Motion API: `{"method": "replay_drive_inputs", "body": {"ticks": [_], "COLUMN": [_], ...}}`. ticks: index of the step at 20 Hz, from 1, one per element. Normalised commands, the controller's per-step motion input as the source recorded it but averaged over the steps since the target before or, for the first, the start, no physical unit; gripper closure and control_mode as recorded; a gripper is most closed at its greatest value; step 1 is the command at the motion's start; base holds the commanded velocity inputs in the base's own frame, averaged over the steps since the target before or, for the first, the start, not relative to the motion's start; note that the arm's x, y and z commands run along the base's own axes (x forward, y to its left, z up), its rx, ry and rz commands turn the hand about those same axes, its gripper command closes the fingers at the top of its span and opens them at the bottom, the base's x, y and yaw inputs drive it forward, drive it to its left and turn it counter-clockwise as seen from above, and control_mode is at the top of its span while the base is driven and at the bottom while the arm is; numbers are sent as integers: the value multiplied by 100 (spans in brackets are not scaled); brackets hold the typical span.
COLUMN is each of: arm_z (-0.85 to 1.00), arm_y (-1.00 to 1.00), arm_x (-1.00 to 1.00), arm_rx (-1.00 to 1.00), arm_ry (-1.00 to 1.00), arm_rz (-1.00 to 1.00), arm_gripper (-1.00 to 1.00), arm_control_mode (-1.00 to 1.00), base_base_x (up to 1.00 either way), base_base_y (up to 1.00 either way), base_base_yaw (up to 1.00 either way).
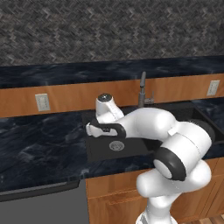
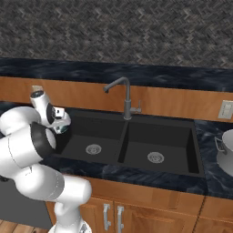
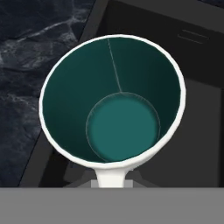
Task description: Place the mug in the left basin and the pot in the right basin of the sink.
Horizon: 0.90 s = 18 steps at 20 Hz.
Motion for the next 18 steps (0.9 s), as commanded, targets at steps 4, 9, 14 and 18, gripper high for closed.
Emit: {"method": "replay_drive_inputs", "body": {"ticks": [4, 9, 14, 18], "arm_z": [-47, -42, -34, -31], "arm_y": [-41, -39, -38, -28], "arm_x": [0, 13, 21, 27], "arm_rx": [0, 0, 0, 0], "arm_ry": [0, 0, 0, 0], "arm_rz": [0, 0, 0, 0], "arm_gripper": [100, 100, 100, 100], "arm_control_mode": [-100, -100, -100, -100], "base_base_x": [0, 0, 0, 0], "base_base_y": [0, 0, 0, 0], "base_base_yaw": [0, 0, 0, 0]}}
